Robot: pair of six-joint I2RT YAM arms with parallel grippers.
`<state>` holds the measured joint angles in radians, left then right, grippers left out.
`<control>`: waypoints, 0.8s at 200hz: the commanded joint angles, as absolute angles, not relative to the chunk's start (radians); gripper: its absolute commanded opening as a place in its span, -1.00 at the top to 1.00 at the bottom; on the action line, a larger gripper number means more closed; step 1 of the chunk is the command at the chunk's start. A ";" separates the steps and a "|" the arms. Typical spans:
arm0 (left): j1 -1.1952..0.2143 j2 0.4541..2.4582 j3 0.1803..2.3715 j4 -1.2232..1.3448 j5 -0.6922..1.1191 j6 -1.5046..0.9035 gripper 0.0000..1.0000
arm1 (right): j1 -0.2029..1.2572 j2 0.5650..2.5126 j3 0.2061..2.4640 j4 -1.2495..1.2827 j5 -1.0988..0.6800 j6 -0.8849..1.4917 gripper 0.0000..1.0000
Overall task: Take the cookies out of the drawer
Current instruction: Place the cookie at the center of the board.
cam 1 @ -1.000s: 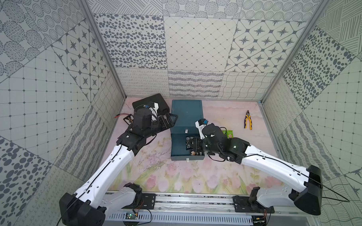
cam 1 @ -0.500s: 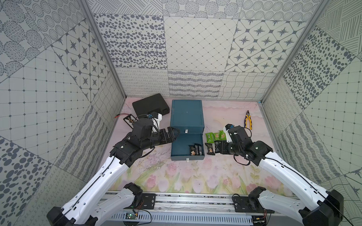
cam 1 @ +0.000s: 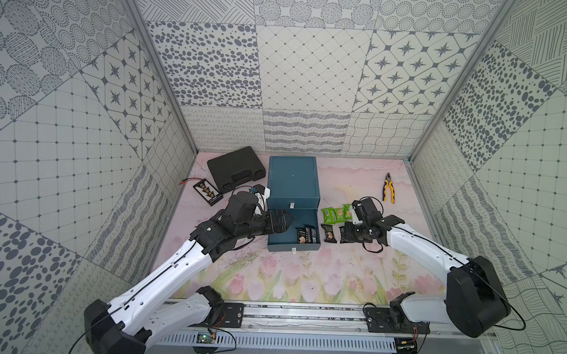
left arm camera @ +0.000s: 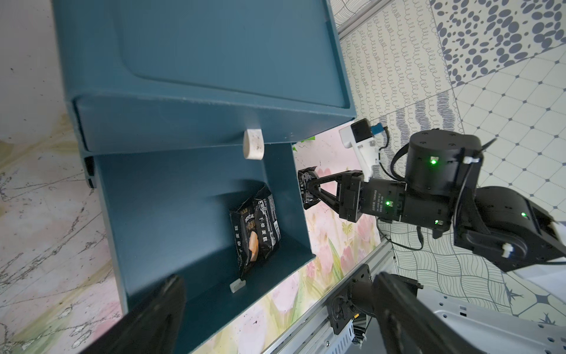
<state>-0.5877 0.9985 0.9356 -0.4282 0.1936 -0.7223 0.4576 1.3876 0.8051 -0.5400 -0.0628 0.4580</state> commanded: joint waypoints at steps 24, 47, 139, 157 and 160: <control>-0.594 1.001 0.951 -0.387 0.114 -0.698 -0.98 | 0.455 1.481 0.808 -0.411 -0.081 0.452 0.77; -0.595 1.002 0.957 -0.396 0.107 -0.688 -0.98 | 0.455 1.517 0.818 -0.407 -0.085 0.449 0.67; -0.539 1.014 1.032 -0.442 0.022 -0.596 -0.98 | 0.472 1.385 0.892 -0.530 -0.041 0.523 -0.20; -0.484 1.049 1.068 -0.472 0.060 -0.591 -0.98 | 0.492 1.287 0.939 -0.590 -0.035 0.578 -0.21; -0.473 1.052 1.073 -0.471 0.070 -0.593 -0.98 | 0.498 1.271 0.945 -0.594 -0.039 0.585 -0.21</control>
